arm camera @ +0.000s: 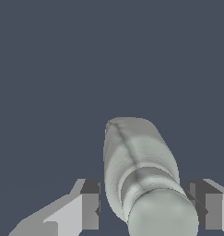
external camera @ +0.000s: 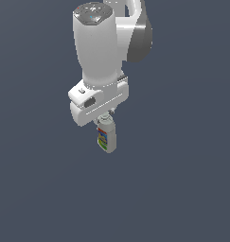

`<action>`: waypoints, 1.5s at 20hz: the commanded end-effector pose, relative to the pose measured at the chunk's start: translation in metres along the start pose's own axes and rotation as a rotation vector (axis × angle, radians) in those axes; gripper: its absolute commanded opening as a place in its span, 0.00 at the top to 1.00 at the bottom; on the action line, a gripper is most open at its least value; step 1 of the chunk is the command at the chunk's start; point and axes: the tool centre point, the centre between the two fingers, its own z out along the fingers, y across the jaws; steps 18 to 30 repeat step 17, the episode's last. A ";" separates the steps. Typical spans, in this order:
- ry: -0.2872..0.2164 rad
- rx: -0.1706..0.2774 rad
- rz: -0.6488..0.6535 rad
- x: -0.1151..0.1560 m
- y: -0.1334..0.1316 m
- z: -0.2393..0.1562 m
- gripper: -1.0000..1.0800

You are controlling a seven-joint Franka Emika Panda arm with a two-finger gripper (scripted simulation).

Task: Pick up the object and move it to a goal position.

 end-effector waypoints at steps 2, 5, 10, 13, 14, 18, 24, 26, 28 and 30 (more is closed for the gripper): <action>0.010 -0.010 0.000 -0.002 -0.004 -0.037 1.00; 0.010 -0.010 0.000 -0.005 -0.008 -0.063 1.00; 0.010 -0.009 0.000 -0.008 -0.013 -0.091 1.00; 0.010 -0.009 0.000 -0.009 -0.014 -0.100 1.00; 0.010 -0.009 0.000 -0.009 -0.014 -0.102 1.00; 0.010 -0.009 0.000 -0.009 -0.014 -0.104 1.00; 0.010 -0.009 0.000 -0.009 -0.014 -0.104 1.00; 0.010 -0.009 0.000 -0.009 -0.014 -0.104 1.00; 0.010 -0.009 0.000 -0.009 -0.014 -0.104 1.00; 0.010 -0.009 0.000 -0.009 -0.014 -0.104 1.00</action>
